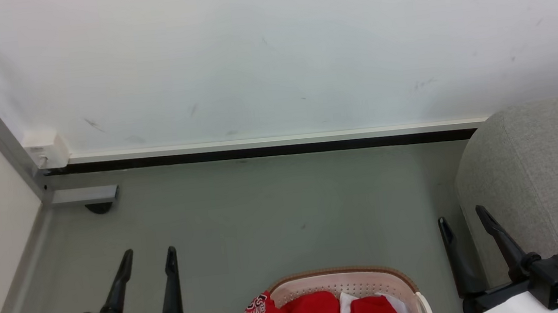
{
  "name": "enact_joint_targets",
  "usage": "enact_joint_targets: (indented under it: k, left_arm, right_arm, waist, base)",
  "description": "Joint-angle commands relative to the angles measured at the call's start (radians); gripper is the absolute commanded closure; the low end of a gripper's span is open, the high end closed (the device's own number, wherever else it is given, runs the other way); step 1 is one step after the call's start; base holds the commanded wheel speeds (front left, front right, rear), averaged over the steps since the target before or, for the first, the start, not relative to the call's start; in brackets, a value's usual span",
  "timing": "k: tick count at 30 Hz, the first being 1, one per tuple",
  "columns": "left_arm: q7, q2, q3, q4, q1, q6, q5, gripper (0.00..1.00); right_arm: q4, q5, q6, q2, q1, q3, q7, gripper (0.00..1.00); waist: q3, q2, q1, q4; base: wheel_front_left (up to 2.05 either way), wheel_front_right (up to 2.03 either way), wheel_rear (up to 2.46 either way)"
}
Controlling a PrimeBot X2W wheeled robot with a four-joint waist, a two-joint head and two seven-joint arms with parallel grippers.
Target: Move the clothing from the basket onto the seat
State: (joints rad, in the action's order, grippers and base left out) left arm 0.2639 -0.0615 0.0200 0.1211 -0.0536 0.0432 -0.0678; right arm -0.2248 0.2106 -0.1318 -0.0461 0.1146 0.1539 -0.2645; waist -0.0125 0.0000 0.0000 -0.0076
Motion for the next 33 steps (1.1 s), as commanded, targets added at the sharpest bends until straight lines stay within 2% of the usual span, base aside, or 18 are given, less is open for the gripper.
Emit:
enact_joint_targets:
  k: [1, 10, 18, 27, 33]
  left_arm:
    - [0.001, 0.001, -0.004, 0.002, 0.009, 0.002, -0.002, 0.0]
    - [0.001, 0.006, -0.019, 0.003, 0.006, 0.011, -0.007, 0.0]
    - [0.001, 0.008, -0.03, 0.012, -0.01, 0.023, -0.028, 0.0]
    - [0.001, 0.006, 0.007, 0.067, -0.104, 0.052, -0.017, 0.0]
    - [0.001, -0.037, 0.074, 0.176, -0.213, 0.074, 0.026, 0.0]
  right_arm:
    - [0.004, -0.002, 0.002, -0.008, -0.003, -0.002, 0.0, 0.0]
    - [0.008, 0.01, 0.002, -0.008, -0.001, -0.006, 0.0, 0.0]
    - [0.019, 0.008, 0.002, -0.007, 0.021, -0.025, 0.0, 0.0]
    - [0.054, 0.006, 0.002, -0.007, 0.11, -0.056, 0.0, 0.0]
    - [0.102, 0.018, 0.002, -0.006, 0.168, -0.097, 0.0, 0.0]
  waist:
    - [0.0, 0.0, 0.0, -0.001]
    - [0.006, 0.0, 0.0, -0.009]
    - [0.045, 0.0, 0.0, -0.059]
    - [0.189, 0.0, 0.0, -0.138]
    - [0.322, 0.0, 0.0, -0.183]
  base:
    - [0.0, 0.0, 0.0]
    - [0.0, 0.0, 0.0]
    - [0.0, 0.0, 0.0]
    - [0.0, 0.0, 0.0]
    - [0.0, 0.0, 0.0]
